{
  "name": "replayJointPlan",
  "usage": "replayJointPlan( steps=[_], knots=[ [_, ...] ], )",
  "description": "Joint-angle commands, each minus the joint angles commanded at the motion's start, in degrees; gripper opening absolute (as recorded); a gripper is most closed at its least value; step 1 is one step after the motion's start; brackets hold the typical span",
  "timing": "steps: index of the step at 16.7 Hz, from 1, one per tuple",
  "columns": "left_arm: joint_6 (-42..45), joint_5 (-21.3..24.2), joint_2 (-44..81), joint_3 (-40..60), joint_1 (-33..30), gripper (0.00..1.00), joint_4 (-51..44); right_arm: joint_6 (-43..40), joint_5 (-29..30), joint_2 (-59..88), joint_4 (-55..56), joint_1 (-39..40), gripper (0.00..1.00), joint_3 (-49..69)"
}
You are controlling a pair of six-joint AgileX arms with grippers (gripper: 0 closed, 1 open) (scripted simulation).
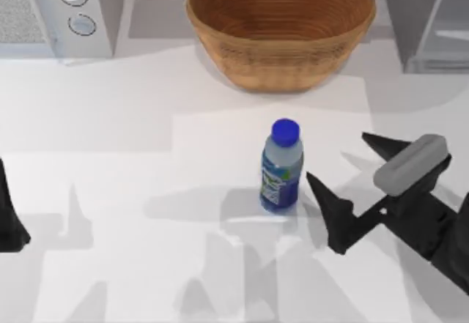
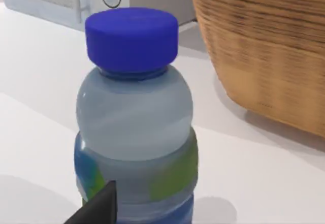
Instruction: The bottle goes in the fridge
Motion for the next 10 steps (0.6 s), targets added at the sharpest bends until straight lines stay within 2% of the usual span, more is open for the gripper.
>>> replayJointPlan(
  steps=[5,10],
  knots=[
    [0.0,0.0,0.0,0.0,0.0,1.0,0.0,-0.13,-1.26,14.16,11.65,3.97,1.0,2.19],
    [0.0,0.0,0.0,0.0,0.0,1.0,0.0,-0.15,-1.42,15.59,12.85,4.42,1.0,2.46]
  ],
)
